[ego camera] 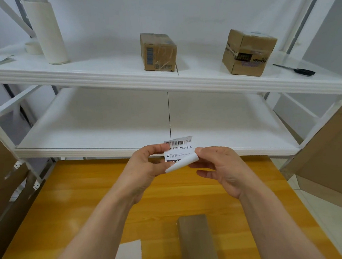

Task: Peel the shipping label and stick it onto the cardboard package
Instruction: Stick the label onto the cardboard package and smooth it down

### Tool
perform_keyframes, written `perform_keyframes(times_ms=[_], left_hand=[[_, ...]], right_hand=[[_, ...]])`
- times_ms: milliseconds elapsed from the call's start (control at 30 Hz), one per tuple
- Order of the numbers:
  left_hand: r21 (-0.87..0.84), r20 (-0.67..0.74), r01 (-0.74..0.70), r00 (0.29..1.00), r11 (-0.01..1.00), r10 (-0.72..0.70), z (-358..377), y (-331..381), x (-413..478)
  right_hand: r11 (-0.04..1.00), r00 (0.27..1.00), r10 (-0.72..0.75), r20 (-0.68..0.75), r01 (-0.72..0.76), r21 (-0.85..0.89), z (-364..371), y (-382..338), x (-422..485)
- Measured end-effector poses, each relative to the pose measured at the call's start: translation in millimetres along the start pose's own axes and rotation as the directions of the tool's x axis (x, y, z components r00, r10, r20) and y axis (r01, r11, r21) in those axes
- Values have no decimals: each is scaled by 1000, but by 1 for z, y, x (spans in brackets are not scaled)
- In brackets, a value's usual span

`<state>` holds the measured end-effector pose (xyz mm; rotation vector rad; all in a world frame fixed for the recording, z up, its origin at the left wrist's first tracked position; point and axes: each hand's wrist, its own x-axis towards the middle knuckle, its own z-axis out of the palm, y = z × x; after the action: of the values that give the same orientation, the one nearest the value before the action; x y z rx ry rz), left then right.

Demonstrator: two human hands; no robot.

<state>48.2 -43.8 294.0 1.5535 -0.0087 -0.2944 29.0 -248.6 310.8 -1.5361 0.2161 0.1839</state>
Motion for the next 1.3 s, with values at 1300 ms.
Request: perform_keyframes(times_ms=[1300], left_hand=[[192,-153,364,929,911,-338,100,-224,-10]], right_hand=[[854,932,332,-144,-362,-373,-62,235,-15]])
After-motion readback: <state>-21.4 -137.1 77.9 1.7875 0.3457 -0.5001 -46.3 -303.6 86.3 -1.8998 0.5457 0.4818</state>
